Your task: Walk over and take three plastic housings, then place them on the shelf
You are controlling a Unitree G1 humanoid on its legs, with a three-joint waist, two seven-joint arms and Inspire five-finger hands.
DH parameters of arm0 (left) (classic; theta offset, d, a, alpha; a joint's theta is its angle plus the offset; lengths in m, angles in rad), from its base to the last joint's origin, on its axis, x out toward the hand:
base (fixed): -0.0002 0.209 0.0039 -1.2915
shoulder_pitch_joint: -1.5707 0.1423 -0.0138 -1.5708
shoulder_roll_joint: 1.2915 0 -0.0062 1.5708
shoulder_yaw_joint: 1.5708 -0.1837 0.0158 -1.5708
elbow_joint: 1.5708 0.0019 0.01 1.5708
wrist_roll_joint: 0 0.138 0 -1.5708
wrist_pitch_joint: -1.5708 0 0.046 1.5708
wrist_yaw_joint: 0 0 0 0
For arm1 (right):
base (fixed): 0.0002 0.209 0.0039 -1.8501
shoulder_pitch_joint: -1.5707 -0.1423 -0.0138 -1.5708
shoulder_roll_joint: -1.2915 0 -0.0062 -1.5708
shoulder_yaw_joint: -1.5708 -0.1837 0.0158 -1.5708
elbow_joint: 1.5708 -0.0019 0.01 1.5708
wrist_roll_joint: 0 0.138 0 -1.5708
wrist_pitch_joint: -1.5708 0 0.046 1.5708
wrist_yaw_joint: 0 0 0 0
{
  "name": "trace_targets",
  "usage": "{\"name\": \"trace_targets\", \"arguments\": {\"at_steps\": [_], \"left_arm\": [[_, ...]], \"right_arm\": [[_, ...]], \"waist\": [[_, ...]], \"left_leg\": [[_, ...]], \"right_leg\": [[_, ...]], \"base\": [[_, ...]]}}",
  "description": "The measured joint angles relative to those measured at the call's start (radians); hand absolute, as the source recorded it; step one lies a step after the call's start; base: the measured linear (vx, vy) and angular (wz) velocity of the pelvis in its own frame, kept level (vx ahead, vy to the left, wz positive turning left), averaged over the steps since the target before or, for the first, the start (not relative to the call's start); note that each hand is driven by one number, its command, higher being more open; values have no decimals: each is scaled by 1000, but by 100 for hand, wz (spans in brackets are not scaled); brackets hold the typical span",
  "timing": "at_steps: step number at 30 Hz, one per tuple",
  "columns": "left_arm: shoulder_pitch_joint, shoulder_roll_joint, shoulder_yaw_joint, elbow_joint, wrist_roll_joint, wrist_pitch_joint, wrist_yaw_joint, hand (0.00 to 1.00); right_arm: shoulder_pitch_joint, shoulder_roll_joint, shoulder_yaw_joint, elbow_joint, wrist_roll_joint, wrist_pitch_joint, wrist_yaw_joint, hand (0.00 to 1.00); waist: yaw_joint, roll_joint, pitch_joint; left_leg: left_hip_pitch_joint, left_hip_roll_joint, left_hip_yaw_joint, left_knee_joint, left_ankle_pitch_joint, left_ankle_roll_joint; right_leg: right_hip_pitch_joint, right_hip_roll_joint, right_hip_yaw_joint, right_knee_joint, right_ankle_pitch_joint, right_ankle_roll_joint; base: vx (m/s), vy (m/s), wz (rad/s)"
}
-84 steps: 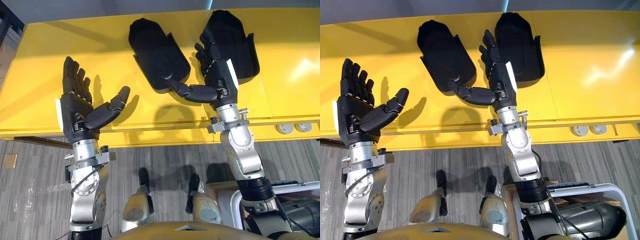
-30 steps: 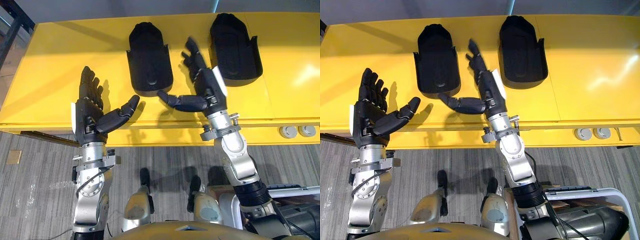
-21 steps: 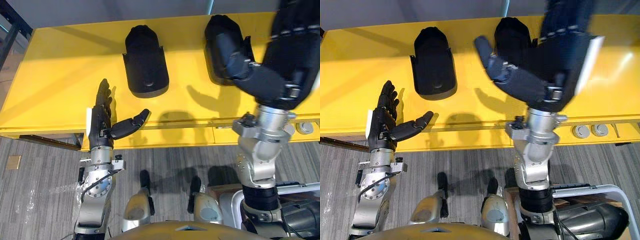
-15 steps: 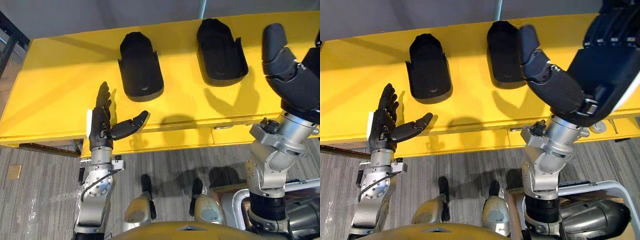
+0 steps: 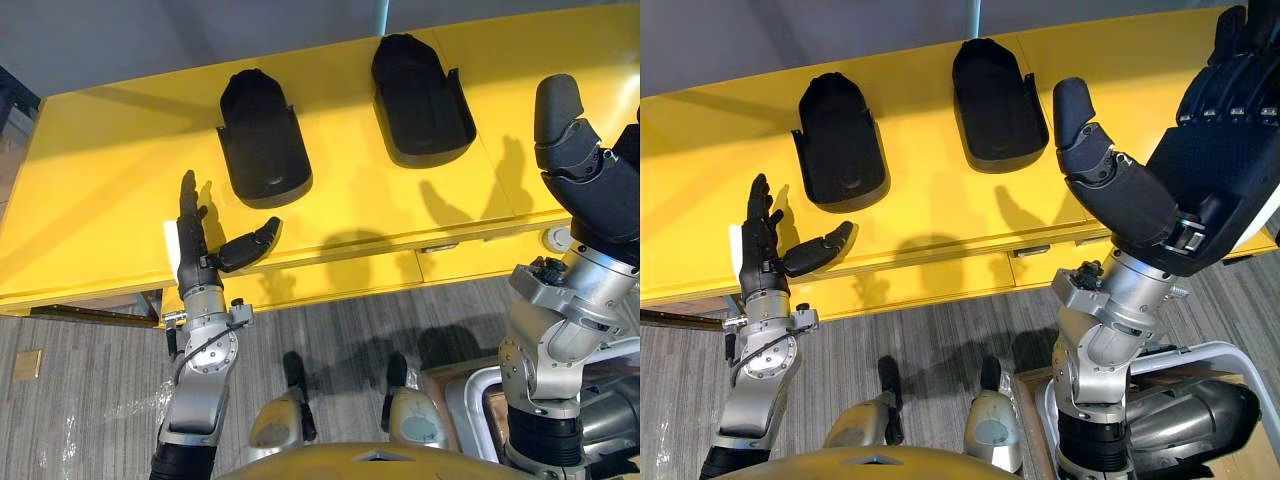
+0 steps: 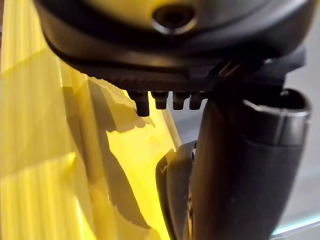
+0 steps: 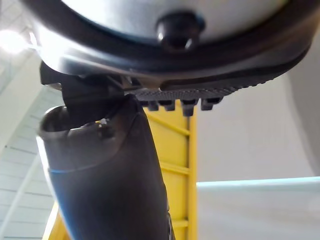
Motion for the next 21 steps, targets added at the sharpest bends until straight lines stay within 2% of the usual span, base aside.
{"name": "trace_targets", "arguments": {"at_steps": [1, 4, 14, 21], "left_arm": [[-14, 0, 0, 4, -1, 18, 29, 100], [-51, -1, 5, 39, -2, 21, 88, 100], [-118, -4, 14, 104, -2, 36, 189, 100], [-149, -4, 43, 121, -5, 38, 226, 100]], "right_arm": [[0, 0, 1, 0, 0, 10, 0, 100], [3, 1, 9, 0, 0, 30, -3, 100], [3, 31, 40, 0, 3, 44, -19, 100], [2, 31, 44, 0, 4, 55, -18, 100]], "waist": [[-1, 0, 0], [-2, 0, 0], [-2, -3, 2], [-4, -20, 13]], "left_leg": [[0, 0, 1, 0, 0, 0], [-2, 0, 6, 0, -1, 1], [1, 0, 25, 0, -4, 3], [6, 0, 37, 0, -10, 4]], "right_leg": [[-1, 0, 1, 0, 1, 0], [-6, 1, 6, 0, 3, 0], [-16, 1, 27, 0, 7, 4], [-17, 2, 39, -2, 9, 7]], "base": [[0, 0, 0], [-5, 8, -4], [6, 7, -5], [8, 7, -5]]}}
